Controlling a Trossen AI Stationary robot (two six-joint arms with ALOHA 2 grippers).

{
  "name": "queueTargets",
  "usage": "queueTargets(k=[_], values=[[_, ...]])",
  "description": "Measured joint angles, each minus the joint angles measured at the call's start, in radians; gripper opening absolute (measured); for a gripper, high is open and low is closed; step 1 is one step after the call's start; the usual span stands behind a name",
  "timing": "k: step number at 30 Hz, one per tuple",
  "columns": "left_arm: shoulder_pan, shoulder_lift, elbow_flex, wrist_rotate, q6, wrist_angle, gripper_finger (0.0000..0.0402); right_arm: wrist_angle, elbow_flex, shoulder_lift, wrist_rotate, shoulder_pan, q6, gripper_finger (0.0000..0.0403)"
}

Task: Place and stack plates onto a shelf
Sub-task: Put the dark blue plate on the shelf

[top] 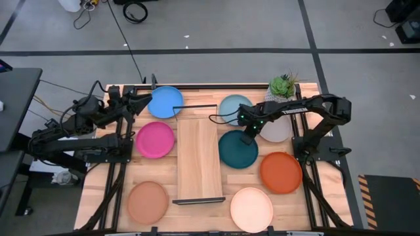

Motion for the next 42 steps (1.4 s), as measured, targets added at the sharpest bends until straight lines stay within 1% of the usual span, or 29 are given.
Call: queueTargets(k=[3, 6, 9, 13, 15, 20, 26, 30, 38, 42], values=[[0.0, 0.0, 0.0, 0.0, 0.0, 0.014, 0.0146, -0.059, 0.008, -0.04, 0.001, -0.002, -0.001, 0.0013], [0.0, 0.0, 0.0, 0.0, 0.009, 0.063, 0.0146, -0.138, 0.021, -0.086, 0.008, -0.002, -0.002, 0.0013], [0.0, 0.0, 0.0, 0.0, 0.062, 0.127, 0.0146, -0.19, 0.027, -0.134, -0.003, -0.002, 0.015, 0.0013], [0.0, 0.0, 0.0, -0.008, 0.158, 0.183, 0.0146, -0.194, 0.036, -0.196, -0.038, -0.004, 0.102, 0.0013], [0.0, 0.0, 0.0, -0.046, 0.195, 0.188, 0.0146, -0.183, 0.036, -0.219, -0.041, -0.004, 0.168, 0.0013], [0.0, 0.0, 0.0, -0.167, 0.263, 0.188, 0.0146, -0.08, 0.036, -0.233, -0.04, -0.004, 0.357, 0.0014], [0.0, 0.0, 0.0, -0.252, 0.292, 0.187, 0.0146, 0.125, 0.036, -0.171, -0.017, 0.017, 0.586, 0.0015], [0.0, 0.0, 0.0, -0.262, 0.293, 0.187, 0.0146, 0.262, 0.037, -0.106, 0.006, 0.056, 0.696, 0.0015], [0.0, 0.0, 0.0, -0.262, 0.293, 0.187, 0.0146, 0.452, 0.037, 0.007, 0.091, 0.147, 0.869, 0.0015], [0.0, 0.0, 0.0, -0.262, 0.294, 0.186, 0.0146, 0.479, 0.068, 0.049, 0.146, 0.177, 0.915, 0.0015]])
